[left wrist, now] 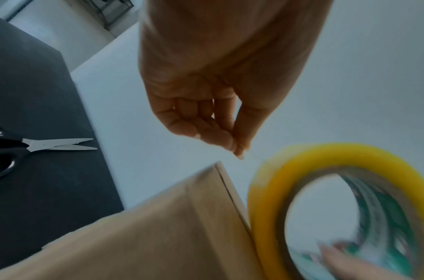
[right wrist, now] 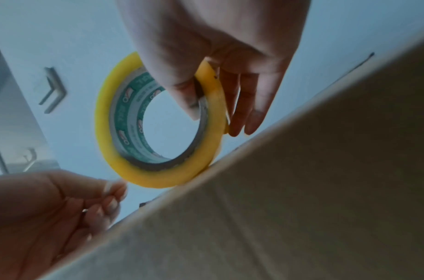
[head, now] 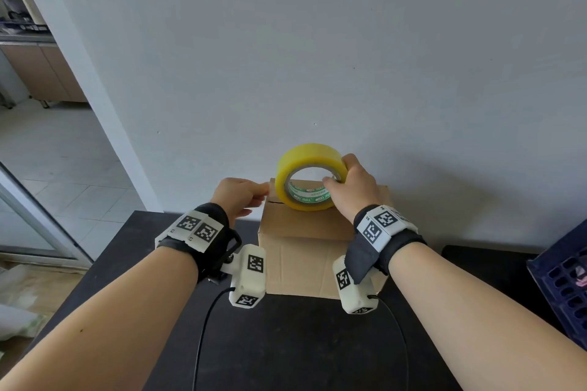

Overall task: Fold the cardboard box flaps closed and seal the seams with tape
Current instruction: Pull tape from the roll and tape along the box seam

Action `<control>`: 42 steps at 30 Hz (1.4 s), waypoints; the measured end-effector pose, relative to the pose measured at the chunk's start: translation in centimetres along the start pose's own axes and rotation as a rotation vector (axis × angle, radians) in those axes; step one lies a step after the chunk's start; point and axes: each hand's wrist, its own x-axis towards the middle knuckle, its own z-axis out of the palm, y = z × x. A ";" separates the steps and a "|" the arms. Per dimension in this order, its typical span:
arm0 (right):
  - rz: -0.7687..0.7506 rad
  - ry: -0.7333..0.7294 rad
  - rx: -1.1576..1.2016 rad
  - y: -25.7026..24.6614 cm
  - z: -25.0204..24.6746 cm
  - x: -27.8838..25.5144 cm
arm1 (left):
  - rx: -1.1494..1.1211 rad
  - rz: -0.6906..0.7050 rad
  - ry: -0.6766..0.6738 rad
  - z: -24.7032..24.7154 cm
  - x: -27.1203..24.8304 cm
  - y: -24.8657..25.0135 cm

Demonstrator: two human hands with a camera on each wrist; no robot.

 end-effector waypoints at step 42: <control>-0.133 -0.079 -0.121 -4.4 0.0 1.0 | 0.481 -0.064 -0.150 2.1 0.0 -3.1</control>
